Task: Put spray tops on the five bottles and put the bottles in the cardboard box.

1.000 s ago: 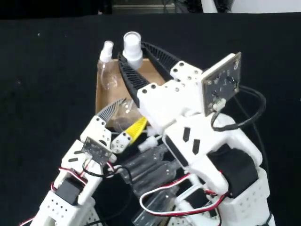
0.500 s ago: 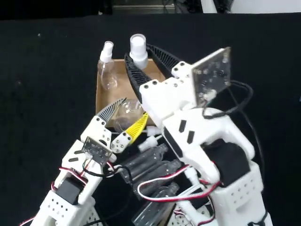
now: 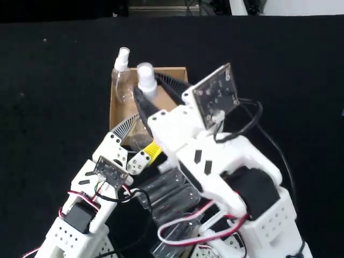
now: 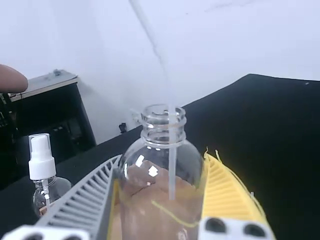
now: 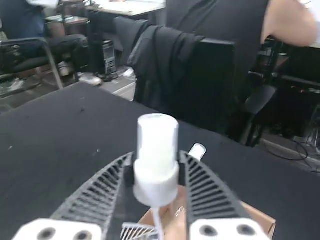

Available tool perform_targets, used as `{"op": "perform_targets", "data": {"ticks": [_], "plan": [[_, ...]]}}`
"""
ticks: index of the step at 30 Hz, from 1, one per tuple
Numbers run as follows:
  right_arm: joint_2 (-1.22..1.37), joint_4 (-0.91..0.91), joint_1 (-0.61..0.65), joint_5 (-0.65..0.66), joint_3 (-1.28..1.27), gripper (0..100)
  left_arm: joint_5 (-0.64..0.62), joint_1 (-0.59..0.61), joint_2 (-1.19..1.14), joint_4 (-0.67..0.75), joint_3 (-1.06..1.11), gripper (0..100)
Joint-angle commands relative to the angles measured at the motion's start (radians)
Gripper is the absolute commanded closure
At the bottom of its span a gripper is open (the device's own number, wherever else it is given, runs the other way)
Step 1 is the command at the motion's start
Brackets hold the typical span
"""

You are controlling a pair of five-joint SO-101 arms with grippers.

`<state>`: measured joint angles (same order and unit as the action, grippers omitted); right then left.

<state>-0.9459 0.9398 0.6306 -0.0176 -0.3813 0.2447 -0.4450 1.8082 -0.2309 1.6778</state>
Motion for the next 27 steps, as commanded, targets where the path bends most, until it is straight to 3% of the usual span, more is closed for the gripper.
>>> {"op": "perform_targets", "data": {"ticks": [1,10,15,21,27], "plan": [[-0.048,0.037,0.021,0.000,0.015,82.5,-0.012,-0.008,0.014,-0.089,0.021,97],[-0.096,0.097,0.021,0.009,0.031,82.5,-0.012,-0.010,0.015,-0.072,0.021,97],[-0.159,0.147,-0.057,0.157,0.056,82.5,-0.012,-0.016,0.015,-0.078,0.021,97],[-0.160,0.233,-0.350,0.161,0.018,82.5,-0.012,-0.010,0.012,-0.089,0.021,97],[-0.166,0.107,-0.609,0.155,-0.260,82.5,-0.011,-0.001,0.014,-0.109,0.021,97]]}}
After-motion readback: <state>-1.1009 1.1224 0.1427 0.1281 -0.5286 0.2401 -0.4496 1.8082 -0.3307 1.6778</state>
